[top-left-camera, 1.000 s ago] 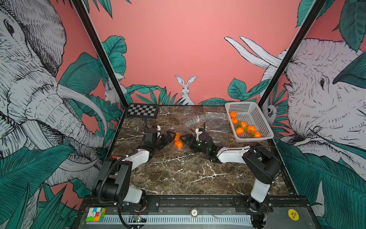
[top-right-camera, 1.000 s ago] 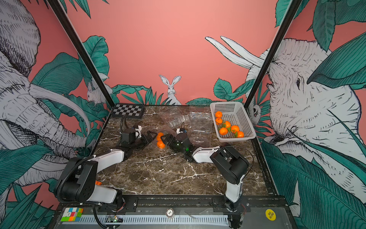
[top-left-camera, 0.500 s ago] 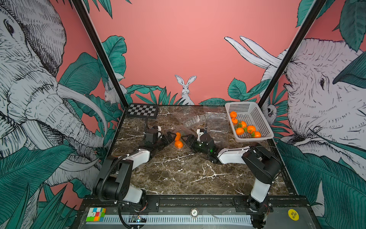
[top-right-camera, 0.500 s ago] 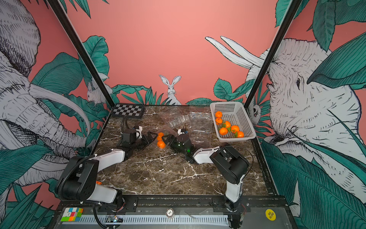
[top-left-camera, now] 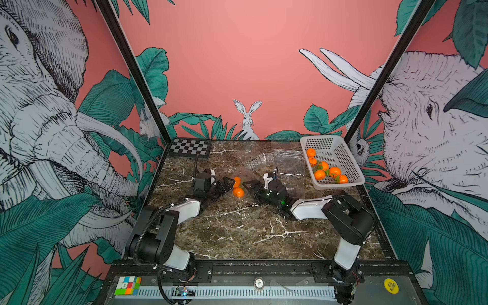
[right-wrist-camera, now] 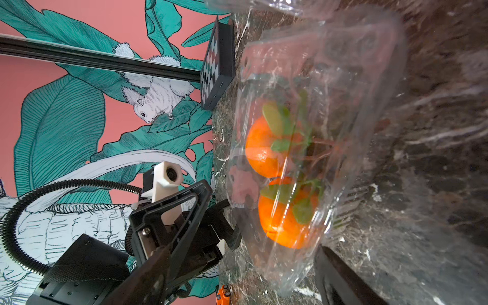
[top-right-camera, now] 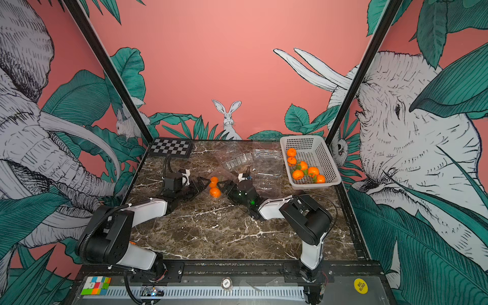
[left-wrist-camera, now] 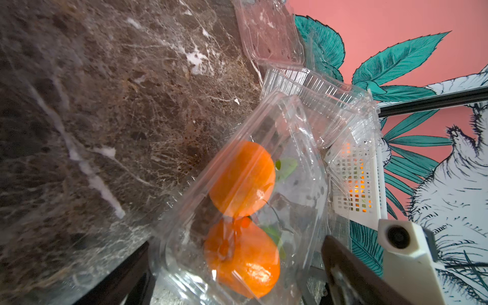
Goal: Take oranges out of containers
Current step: Open the packing box at the center of the board.
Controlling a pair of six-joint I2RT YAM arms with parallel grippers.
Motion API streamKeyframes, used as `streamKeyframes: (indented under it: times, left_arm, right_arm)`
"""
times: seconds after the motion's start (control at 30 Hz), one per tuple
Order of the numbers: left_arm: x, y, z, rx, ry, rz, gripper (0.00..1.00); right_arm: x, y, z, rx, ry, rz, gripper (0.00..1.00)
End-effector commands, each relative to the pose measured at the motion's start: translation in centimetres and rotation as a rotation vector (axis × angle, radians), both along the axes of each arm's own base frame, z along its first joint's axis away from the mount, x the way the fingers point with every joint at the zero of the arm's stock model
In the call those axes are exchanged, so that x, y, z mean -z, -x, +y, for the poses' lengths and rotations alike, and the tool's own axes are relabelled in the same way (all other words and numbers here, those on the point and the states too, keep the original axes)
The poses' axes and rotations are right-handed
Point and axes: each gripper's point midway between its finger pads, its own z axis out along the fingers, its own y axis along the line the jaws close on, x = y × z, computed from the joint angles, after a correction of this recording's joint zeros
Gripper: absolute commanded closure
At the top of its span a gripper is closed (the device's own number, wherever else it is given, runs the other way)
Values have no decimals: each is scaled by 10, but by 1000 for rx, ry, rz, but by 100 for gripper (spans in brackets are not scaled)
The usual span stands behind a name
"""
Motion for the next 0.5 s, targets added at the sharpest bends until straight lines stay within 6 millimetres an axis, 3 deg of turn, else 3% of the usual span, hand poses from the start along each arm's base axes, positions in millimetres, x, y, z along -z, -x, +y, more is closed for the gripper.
streamKeyframes:
  times: [0.0, 0.47]
  left_arm:
    - [3, 1, 0, -7, 2, -1, 4]
    - [6, 3, 0, -6, 0, 7, 4]
  right_arm:
    - [-7, -6, 4, 5, -41, -19, 17]
    - [-3, -10, 12, -4, -68, -3, 18]
